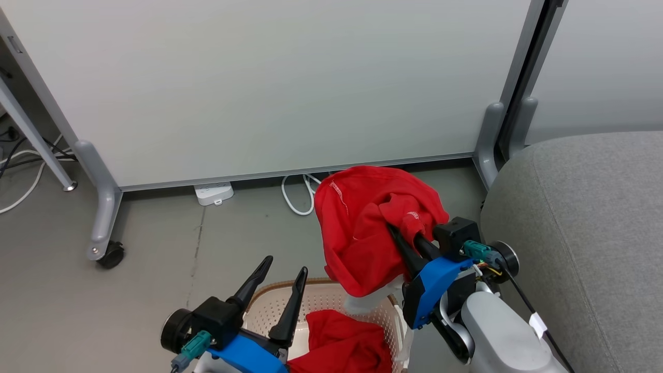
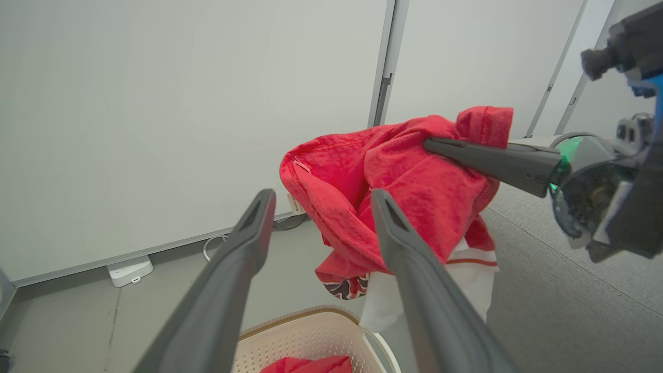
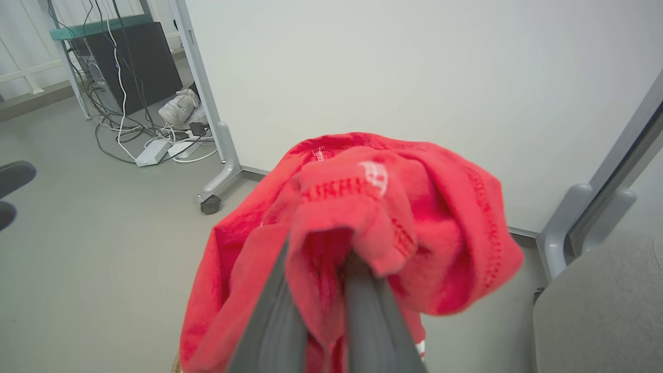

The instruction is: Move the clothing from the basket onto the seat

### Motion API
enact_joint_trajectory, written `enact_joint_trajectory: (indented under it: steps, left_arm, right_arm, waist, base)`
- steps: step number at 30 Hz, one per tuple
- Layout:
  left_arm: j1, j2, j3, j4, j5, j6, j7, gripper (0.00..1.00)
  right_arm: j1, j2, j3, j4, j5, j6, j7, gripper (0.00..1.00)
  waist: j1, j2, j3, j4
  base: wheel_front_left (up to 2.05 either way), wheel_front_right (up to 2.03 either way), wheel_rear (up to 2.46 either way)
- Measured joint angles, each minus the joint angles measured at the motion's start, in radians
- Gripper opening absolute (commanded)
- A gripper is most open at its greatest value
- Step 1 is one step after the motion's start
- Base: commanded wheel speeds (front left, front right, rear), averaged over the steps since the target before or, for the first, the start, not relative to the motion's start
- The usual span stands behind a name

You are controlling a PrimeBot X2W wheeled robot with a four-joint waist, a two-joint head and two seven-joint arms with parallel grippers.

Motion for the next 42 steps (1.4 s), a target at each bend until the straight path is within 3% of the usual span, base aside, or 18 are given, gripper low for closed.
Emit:
enact_joint_trajectory:
  steps: [10, 34, 42]
  left_arm:
    - [0.007, -0.016, 0.032, 0.004, 0.028, -0.017, 0.000, 1.00]
    - [0.017, -0.042, 0.054, 0.009, 0.074, -0.035, 0.000, 1.00]
    - [0.017, -0.047, 0.054, 0.012, 0.079, -0.036, 0.000, 1.00]
  right_arm:
    - [-0.002, 0.000, 0.002, -0.012, 0.000, 0.000, 0.003, 0.00]
    - [-0.008, -0.001, -0.012, -0.017, -0.042, 0.000, 0.016, 0.00]
    - [-0.001, -0.001, -0.017, -0.019, -0.041, 0.000, 0.016, 0.00]
  waist:
    - [0.0000, 0.0000, 0.006, -0.075]
    - [-0.0001, 0.0000, 0.011, -0.422]
    - [0.0000, 0.0000, 0.019, -0.463]
  base:
    - [0.00, 0.00, 0.00]
    - [0.00, 0.00, 0.00]
    - [0.00, 0.00, 0.00]
